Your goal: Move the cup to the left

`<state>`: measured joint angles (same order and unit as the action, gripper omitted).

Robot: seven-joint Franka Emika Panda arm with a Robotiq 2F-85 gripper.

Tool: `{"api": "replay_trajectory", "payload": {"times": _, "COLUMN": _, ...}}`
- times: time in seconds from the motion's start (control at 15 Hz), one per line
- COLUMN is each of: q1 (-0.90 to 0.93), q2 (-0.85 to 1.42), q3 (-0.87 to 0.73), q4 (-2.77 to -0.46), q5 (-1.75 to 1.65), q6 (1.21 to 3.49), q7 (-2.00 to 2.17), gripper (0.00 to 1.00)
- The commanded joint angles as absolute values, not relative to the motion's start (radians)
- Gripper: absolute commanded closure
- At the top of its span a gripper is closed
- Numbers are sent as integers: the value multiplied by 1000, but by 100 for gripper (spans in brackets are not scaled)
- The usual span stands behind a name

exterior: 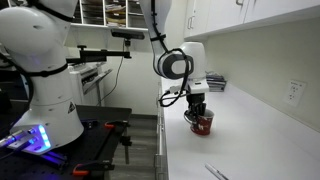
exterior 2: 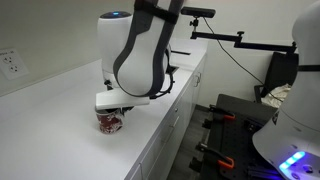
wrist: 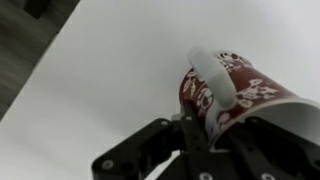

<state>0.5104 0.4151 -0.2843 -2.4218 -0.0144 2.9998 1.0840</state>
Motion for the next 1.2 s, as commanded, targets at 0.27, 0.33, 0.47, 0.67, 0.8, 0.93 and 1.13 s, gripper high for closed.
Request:
{"api": "replay_trajectory", "payload": {"times": 0.27, "q1": 532, "q2": 447, "q3": -298, "q4": -2414, "q5": -6, "q6": 3027, "q7": 1069, "gripper": 68}}
{"api": "replay_trajectory", "payload": {"times": 0.33, "q1": 537, "q2": 449, "q3": -301, "q4": -2414, "q5": -5, "q6": 3029, "q7": 1070, "gripper": 63}}
{"api": "replay_trajectory", "payload": {"times": 0.47, "q1": 528, "q2": 435, "q3": -292, "q4": -2419, "q5": 3, "q6": 3021, "q7": 1062, "gripper": 48}}
{"api": "replay_trajectory", "payload": {"times": 0.67, "q1": 546, "q2": 398, "q3": -328, "q4": -2433, "q5": -9, "q6": 2990, "q7": 1072, "gripper": 26}}
{"api": "replay_trajectory", "payload": {"times": 0.8, "q1": 518, "q2": 356, "q3": -319, "q4": -2449, "q5": -2, "q6": 2989, "q7": 1055, "gripper": 12}}
{"api": "replay_trajectory", "payload": {"times": 0.93, "q1": 443, "q2": 287, "q3": -260, "q4": -2478, "q5": 20, "q6": 3004, "q7": 1007, "gripper": 0}}
{"api": "replay_trajectory", "payload": {"times": 1.13, "q1": 301, "q2": 189, "q3": -131, "q4": -2511, "q5": 112, "q6": 3001, "q7": 889, "gripper": 0}}
